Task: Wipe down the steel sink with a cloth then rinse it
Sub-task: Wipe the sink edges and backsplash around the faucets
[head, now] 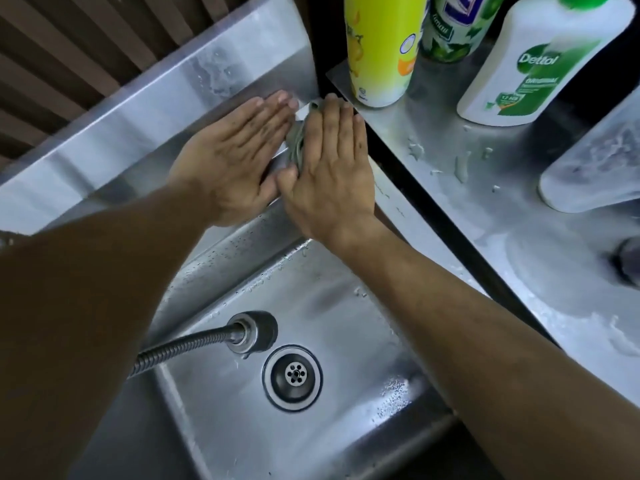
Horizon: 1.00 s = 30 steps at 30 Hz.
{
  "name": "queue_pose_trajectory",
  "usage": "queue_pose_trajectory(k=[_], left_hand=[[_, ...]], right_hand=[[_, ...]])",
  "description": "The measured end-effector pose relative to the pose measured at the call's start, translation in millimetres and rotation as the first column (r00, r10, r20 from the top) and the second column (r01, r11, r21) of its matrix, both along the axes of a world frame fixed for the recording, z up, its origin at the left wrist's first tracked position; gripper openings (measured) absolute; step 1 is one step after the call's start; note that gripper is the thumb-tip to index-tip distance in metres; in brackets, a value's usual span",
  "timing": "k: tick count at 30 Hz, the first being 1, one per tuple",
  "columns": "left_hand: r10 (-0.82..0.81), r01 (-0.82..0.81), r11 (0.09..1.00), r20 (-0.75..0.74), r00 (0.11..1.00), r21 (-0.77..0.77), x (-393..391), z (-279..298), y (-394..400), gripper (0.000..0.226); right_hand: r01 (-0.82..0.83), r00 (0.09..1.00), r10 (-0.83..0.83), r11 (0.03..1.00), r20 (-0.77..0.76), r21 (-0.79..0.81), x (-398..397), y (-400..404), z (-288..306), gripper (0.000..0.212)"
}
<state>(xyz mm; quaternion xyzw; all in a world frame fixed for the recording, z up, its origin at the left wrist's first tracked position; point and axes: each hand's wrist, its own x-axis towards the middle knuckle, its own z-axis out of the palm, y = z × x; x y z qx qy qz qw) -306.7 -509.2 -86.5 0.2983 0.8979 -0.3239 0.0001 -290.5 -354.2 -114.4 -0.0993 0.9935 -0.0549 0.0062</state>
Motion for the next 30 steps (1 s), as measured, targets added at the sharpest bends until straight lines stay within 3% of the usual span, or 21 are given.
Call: queue_pose_trajectory(k=[6,10,13,16,21,26,30], left_hand=[[0.064,-0.072,0.961,0.040,0.997,0.267,3.5,-9.4,2.2,0.072],[0.088,-0.090,0.947,0.020,0.996,0.309,6.7,-12.8,7.4,0.072],[0.080,-0.111,0.923,0.099,0.992,0.370,5.3,-15.6,16.5,0.070],[0.065,-0.132,0.903,0.174,0.983,0.409,3.1,-21.4,19.5,0.068],[0.074,-0.148,0.879,0.175,0.982,0.454,4.6,-21.3,20.3,0.070],[0.032,-0.170,0.794,0.239,0.970,0.583,7.1,-23.1,46.9,0.064],[0.038,-0.208,0.751,0.273,0.961,0.626,11.7,-33.7,56.7,0.061]], right_hand=[[-0.027,0.997,0.026,1.000,-0.078,-0.011,48.9,37.0,-8.9,0.070],[0.052,0.997,-0.052,0.999,-0.060,0.003,47.1,29.7,-5.2,0.071],[0.068,0.996,-0.068,0.998,-0.051,-0.011,36.5,19.7,-6.6,0.070],[0.046,0.994,-0.051,0.998,-0.096,-0.052,73.1,44.1,-8.3,0.067],[0.074,0.993,-0.076,0.997,-0.094,-0.031,115.3,69.6,-9.1,0.069],[0.122,0.988,-0.127,0.991,-0.089,-0.059,77.8,47.6,-11.1,0.068],[0.104,0.988,-0.108,0.994,-0.114,-0.044,125.3,75.8,-11.6,0.065]])
